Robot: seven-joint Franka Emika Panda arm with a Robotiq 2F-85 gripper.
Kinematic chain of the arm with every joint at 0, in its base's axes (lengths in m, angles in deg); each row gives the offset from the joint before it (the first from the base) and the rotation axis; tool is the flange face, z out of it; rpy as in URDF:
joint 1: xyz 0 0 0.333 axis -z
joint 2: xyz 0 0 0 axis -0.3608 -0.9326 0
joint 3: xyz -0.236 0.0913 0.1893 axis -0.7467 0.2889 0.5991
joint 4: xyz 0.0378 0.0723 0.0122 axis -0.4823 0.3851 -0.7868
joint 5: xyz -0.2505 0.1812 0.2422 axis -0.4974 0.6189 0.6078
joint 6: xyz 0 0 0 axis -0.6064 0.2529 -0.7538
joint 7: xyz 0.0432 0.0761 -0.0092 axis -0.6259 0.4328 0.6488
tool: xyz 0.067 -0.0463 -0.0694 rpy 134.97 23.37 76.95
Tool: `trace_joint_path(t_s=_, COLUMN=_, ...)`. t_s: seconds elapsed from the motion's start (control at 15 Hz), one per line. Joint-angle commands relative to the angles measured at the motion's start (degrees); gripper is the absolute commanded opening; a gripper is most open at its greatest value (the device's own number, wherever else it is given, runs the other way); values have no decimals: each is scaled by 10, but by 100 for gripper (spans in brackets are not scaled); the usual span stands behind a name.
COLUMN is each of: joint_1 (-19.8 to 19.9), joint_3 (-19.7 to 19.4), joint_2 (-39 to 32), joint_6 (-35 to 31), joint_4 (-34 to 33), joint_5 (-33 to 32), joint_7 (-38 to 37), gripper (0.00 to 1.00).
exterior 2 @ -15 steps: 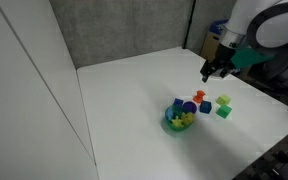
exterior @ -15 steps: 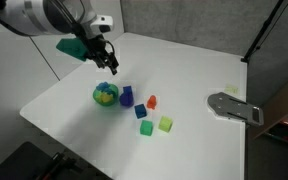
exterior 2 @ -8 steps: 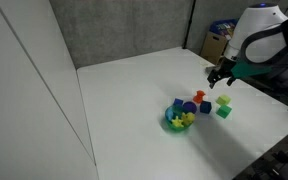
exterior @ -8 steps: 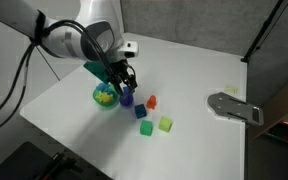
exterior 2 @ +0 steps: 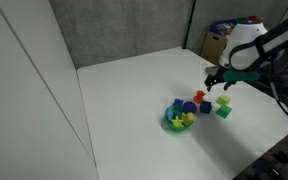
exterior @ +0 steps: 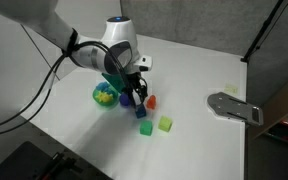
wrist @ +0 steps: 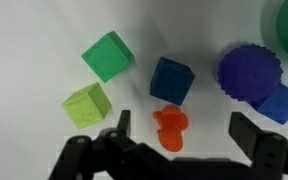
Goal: Put the dark blue block in the bowl
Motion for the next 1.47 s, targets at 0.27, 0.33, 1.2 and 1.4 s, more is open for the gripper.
trace_joint_path(t_s=0.27, joint_1=-10, joint_3=-10, joint_2=-112, joint_6=1, joint_4=-91, joint_5=44, joint_7=-6, gripper=100)
trace_joint_path(t_s=0.33, joint_1=-12, joint_3=-12, joint_2=-124, joint_6=1, joint_4=-99, joint_5=48, joint_7=-8, gripper=100)
trace_joint_path(t_s=1.2, joint_1=-18, joint_3=-15, joint_2=-238, joint_6=14, joint_4=-187, joint_5=88, joint_7=-11, gripper=100)
trace_joint_path(t_s=1.4, joint_1=-20, joint_3=-14, joint_2=-245, joint_6=16, joint_4=-193, joint_5=91, joint_7=-10, gripper=100)
